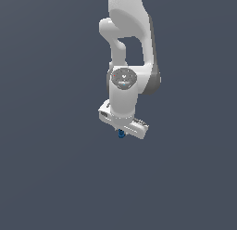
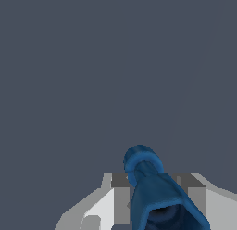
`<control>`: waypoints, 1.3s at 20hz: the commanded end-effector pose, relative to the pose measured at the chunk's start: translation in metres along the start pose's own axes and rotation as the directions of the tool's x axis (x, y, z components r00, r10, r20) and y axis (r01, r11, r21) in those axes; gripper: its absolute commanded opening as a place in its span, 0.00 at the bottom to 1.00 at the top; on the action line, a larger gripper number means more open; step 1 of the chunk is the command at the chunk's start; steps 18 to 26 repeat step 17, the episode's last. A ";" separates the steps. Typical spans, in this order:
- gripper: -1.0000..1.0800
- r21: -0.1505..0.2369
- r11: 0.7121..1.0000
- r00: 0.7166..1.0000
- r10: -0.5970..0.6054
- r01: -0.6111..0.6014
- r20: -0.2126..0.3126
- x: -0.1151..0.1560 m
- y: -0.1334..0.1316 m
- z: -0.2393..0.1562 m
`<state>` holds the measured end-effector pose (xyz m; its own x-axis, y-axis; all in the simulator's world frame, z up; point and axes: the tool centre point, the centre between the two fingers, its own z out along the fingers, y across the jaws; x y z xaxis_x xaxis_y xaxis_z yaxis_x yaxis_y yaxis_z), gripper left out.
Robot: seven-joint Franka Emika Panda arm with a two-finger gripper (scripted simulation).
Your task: Pick up the object and move it to a goal position.
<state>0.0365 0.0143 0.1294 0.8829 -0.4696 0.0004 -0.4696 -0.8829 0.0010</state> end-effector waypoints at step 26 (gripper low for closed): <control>0.00 0.001 1.000 1.000 0.000 0.000 0.000 0.004 -0.059 -0.080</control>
